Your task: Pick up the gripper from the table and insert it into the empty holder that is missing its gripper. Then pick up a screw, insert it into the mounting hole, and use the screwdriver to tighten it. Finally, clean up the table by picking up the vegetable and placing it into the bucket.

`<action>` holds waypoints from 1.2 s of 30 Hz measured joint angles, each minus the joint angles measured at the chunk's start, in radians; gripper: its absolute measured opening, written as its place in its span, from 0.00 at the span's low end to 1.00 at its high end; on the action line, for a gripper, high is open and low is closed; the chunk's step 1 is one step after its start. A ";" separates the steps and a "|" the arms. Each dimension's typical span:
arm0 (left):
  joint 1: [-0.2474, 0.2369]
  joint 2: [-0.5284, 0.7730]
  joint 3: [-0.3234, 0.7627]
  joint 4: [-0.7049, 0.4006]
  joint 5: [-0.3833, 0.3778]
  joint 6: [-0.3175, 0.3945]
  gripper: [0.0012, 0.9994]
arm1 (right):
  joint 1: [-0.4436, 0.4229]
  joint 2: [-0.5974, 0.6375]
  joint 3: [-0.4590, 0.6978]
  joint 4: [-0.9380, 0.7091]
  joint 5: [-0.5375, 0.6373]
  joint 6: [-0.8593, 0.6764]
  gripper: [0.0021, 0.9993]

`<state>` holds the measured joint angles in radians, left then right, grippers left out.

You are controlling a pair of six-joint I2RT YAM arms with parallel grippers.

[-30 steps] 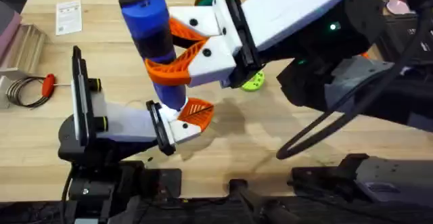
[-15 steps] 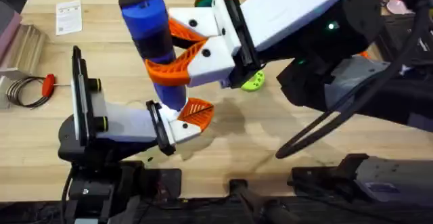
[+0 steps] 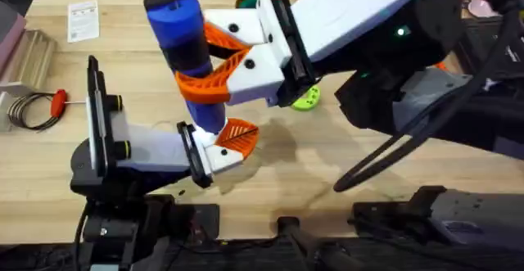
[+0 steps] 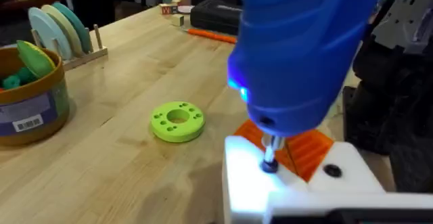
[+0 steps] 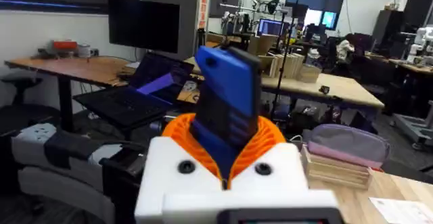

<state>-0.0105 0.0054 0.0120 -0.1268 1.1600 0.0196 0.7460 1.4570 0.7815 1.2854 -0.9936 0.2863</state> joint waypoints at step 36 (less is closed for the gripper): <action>0.000 0.000 0.000 0.000 0.000 0.000 0.00 | 0.015 0.000 0.000 0.000 0.000 -0.007 0.02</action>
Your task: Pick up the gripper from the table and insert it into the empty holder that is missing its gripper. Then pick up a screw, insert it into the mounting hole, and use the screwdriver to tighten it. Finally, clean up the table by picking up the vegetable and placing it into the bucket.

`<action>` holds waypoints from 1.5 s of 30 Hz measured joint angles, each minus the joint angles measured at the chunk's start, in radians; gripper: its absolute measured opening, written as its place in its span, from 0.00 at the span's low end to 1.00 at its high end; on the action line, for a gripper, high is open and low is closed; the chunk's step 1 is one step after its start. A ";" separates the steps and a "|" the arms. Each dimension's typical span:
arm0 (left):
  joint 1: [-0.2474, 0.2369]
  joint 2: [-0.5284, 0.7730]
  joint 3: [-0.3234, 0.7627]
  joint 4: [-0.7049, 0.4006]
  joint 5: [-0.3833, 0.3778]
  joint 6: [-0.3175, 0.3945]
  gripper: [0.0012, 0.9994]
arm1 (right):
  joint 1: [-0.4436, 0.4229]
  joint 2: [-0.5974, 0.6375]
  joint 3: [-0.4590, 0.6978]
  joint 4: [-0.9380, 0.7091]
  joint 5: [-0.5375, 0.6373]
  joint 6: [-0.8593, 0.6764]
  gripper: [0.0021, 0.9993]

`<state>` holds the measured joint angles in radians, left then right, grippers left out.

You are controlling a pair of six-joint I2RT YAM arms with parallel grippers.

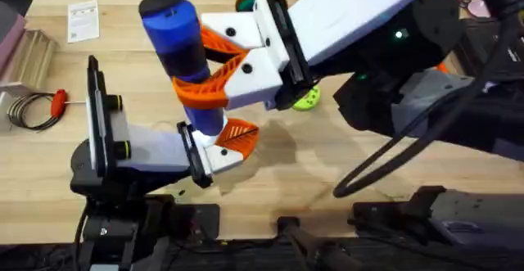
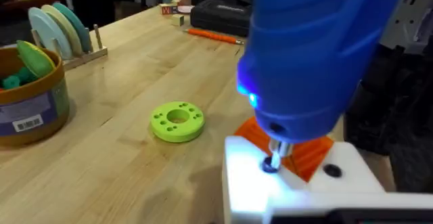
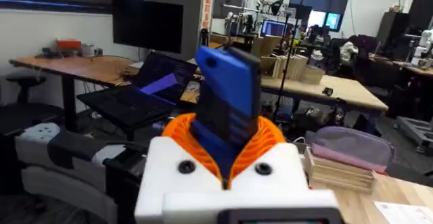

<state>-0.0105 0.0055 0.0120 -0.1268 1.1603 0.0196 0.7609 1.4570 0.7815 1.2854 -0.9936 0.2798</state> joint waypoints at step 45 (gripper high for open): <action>0.000 0.000 0.000 0.000 0.001 0.000 0.00 | -0.011 0.000 0.000 -0.020 -0.022 -0.005 0.02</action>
<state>-0.0105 0.0055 0.0120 -0.1272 1.1614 0.0196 0.7498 1.4571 0.7818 1.2651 -1.0160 0.2744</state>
